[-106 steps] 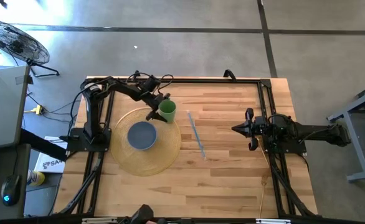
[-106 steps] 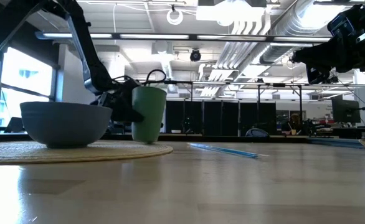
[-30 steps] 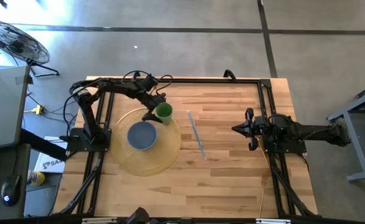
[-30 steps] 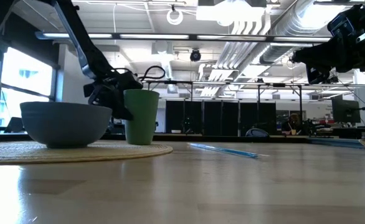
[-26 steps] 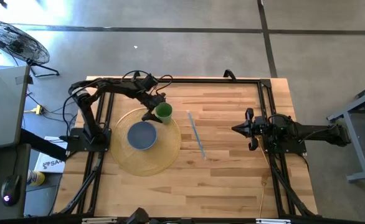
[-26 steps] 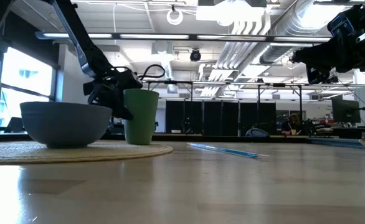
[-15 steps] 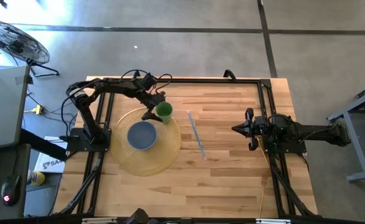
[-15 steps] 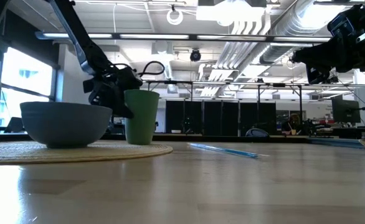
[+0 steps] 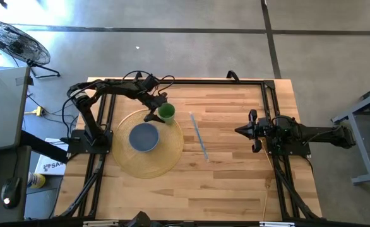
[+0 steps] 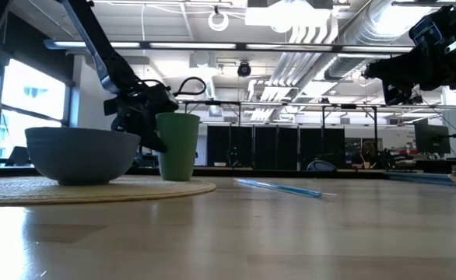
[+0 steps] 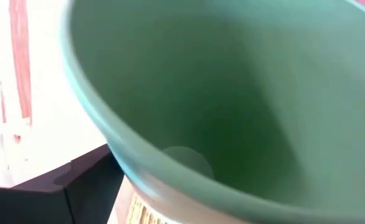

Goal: Pick & Place Utensil
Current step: Put the green cup to the top right of the blue bowl on the brown mat, then put the blue straw into the green cup on the brown mat

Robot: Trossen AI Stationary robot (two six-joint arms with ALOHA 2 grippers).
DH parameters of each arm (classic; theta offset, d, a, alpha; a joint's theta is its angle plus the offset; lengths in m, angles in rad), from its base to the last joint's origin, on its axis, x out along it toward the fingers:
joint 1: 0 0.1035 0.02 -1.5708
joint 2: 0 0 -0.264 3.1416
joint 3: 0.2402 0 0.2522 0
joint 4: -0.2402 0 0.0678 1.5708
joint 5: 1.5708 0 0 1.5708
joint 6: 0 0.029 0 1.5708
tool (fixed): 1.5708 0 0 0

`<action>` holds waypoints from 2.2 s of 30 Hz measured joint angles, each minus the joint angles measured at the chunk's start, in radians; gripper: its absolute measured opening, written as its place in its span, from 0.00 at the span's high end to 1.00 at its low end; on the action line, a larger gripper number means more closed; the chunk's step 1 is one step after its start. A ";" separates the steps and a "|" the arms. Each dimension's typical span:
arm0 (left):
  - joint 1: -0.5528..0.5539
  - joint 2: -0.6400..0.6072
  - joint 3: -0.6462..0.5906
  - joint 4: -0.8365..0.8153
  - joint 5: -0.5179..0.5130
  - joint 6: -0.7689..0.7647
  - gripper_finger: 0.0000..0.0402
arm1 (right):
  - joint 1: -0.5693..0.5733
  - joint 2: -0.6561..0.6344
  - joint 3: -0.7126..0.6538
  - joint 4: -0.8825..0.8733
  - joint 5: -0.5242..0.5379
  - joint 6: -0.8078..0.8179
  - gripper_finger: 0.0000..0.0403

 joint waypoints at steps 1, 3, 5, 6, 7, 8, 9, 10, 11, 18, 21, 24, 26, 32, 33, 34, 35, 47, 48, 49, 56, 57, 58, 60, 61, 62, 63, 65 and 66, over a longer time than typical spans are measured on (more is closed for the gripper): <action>0.000 0.000 0.000 -0.003 -0.001 -0.002 0.08 | 0.000 0.000 0.000 0.000 0.000 0.000 1.00; 0.000 0.000 0.000 -0.015 0.000 -0.005 0.08 | 0.000 0.000 0.000 0.000 0.000 0.000 1.00; 0.000 0.000 0.000 -0.021 -0.003 -0.006 0.08 | 0.000 0.000 0.000 0.000 0.000 0.000 1.00; 0.000 0.000 0.000 -0.022 -0.008 -0.006 0.08 | 0.000 0.000 0.000 0.000 0.000 0.000 1.00; 0.000 -0.001 0.000 -0.022 -0.017 -0.006 0.08 | 0.000 0.000 0.000 0.000 0.000 0.000 1.00; 0.000 -0.002 0.001 -0.023 -0.024 -0.006 0.08 | 0.000 0.000 0.000 0.000 0.000 0.000 1.00; 0.000 -0.002 0.001 -0.023 -0.029 -0.006 0.08 | 0.000 0.000 0.000 0.000 0.000 0.000 1.00; 0.000 -0.002 0.001 -0.027 -0.039 -0.006 0.08 | 0.000 0.000 0.000 0.000 0.000 0.000 1.00; -0.001 -0.001 0.000 -0.031 -0.050 0.000 0.08 | 0.000 0.000 0.000 0.000 0.000 0.000 1.00; 0.000 0.000 0.000 -0.044 -0.048 0.019 0.13 | 0.000 0.000 0.000 0.000 0.000 0.000 1.00; 0.000 0.000 0.000 -0.044 -0.041 -0.005 0.12 | 0.000 0.000 0.000 0.000 0.000 0.000 1.00; 0.000 0.000 0.000 -0.044 -0.038 -0.035 0.08 | 0.000 0.000 0.000 0.000 0.000 0.000 1.00; 0.000 0.000 0.000 -0.047 -0.050 -0.037 0.04 | 0.000 0.000 0.000 0.000 0.000 0.000 1.00; 0.000 0.000 0.000 -0.051 -0.064 -0.036 0.02 | 0.000 0.000 0.000 0.000 0.000 0.000 1.00; 0.000 0.000 0.000 -0.053 -0.066 -0.036 0.03 | 0.000 0.000 0.000 0.000 0.000 0.000 1.00; 0.000 -0.003 0.000 -0.058 -0.070 -0.036 0.03 | 0.000 0.000 0.000 0.000 0.000 0.000 1.00; 0.000 -0.008 0.000 -0.068 -0.080 -0.036 0.03 | 0.000 0.000 0.000 0.000 0.000 0.000 1.00; 0.000 -0.121 0.000 -0.191 -0.235 -0.036 0.03 | 0.000 0.000 0.000 0.000 0.000 0.000 1.00; 0.000 -0.131 0.000 -0.205 -0.248 -0.035 0.03 | 0.000 0.000 0.000 0.000 0.000 0.000 1.00; 0.000 -0.143 0.000 -0.223 -0.263 -0.035 0.03 | 0.000 0.000 0.000 0.000 0.000 0.000 1.00; 0.000 -0.238 0.000 -0.318 -0.292 -0.125 0.03 | 0.000 0.000 0.000 0.000 0.000 0.000 1.00; 0.000 -0.256 0.000 -0.332 -0.299 -0.143 0.03 | 0.000 0.000 0.000 0.000 0.000 0.000 1.00; 0.000 -0.274 0.000 -0.346 -0.315 -0.160 0.03 | 0.000 0.000 0.000 0.000 0.000 0.000 1.00; 0.000 -0.317 0.000 -0.368 -0.358 -0.198 0.03 | 0.000 0.000 0.000 0.000 0.000 0.000 1.00; -0.001 -0.335 0.000 -0.366 -0.371 -0.221 0.03 | 0.000 0.000 0.000 0.000 0.000 0.000 1.00; -0.001 -0.354 0.000 -0.364 -0.376 -0.247 0.03 | 0.000 0.000 0.000 0.000 0.000 0.000 1.00; -0.002 -0.373 0.000 -0.362 -0.374 -0.269 0.03 | 0.000 0.000 0.000 0.000 0.000 0.000 1.00; -0.002 -0.412 0.000 -0.329 -0.351 -0.308 0.03 | 0.000 0.000 0.000 0.000 0.000 0.000 1.00; -0.002 -0.431 0.000 -0.324 -0.336 -0.337 0.03 | 0.000 0.000 0.000 0.000 0.000 0.000 1.00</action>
